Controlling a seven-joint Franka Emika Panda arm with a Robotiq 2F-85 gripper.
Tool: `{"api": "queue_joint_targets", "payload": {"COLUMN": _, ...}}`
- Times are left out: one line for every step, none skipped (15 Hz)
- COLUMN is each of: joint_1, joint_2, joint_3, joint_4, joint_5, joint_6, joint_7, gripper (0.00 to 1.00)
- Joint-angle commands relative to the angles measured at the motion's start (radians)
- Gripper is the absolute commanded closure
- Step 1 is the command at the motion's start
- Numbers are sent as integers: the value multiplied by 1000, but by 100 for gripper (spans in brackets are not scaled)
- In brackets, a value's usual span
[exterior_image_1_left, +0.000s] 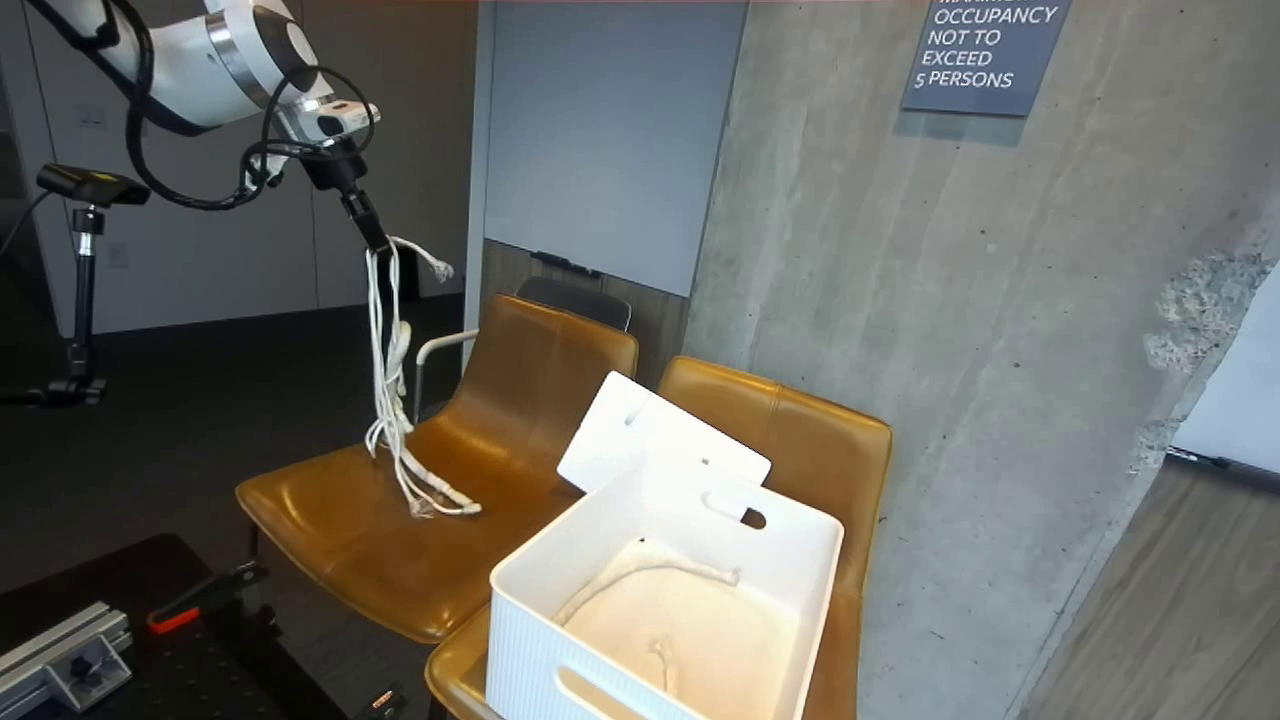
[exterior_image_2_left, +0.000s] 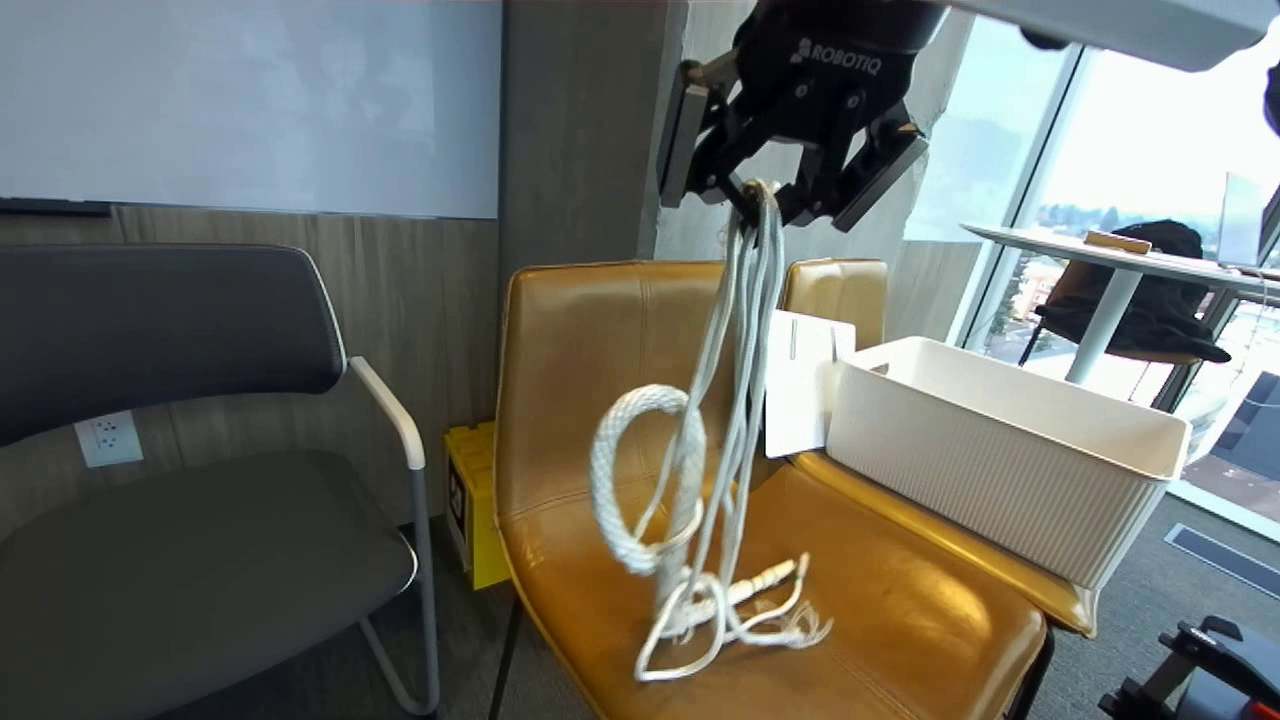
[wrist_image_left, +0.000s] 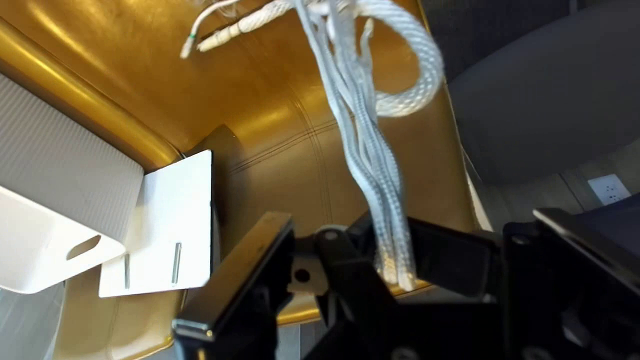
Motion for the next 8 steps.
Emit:
{"api": "queue_joint_targets", "payload": {"joint_1": 32, "joint_2": 66, "joint_3": -10, "joint_4": 72, "joint_5": -19, "joint_6": -29, "joint_7": 18, "gripper": 100}}
{"api": "queue_joint_targets", "payload": {"joint_1": 32, "joint_2": 74, "joint_3": -18, "joint_4": 69, "joint_5": -16, "joint_6": -25, "joint_7": 18, "gripper": 100}}
{"api": "queue_joint_targets", "payload": {"joint_1": 23, "joint_2": 72, "joint_3": -26, "joint_4": 55, "joint_5": -7, "joint_6": -16, "joint_7": 15, "gripper": 100}}
{"api": "queue_joint_targets", "payload": {"joint_1": 16, "joint_2": 71, "joint_3": -35, "joint_4": 47, "joint_5": 0, "joint_6": -13, "joint_7": 11, "gripper": 100}}
{"api": "queue_joint_targets", "payload": {"joint_1": 5, "joint_2": 63, "joint_3": -47, "joint_4": 30, "joint_5": 5, "joint_6": -7, "joint_7": 10, "gripper": 100}}
{"api": "queue_joint_targets", "payload": {"joint_1": -5, "joint_2": 55, "joint_3": -60, "joint_4": 17, "joint_5": 9, "joint_6": -2, "joint_7": 10, "gripper": 100}}
{"api": "queue_joint_targets", "payload": {"joint_1": -14, "joint_2": 51, "joint_3": -73, "joint_4": 9, "joint_5": 8, "joint_6": -5, "joint_7": 15, "gripper": 100}}
{"api": "queue_joint_targets", "payload": {"joint_1": -28, "joint_2": 39, "joint_3": -90, "joint_4": -5, "joint_5": 3, "joint_6": -10, "joint_7": 19, "gripper": 100}}
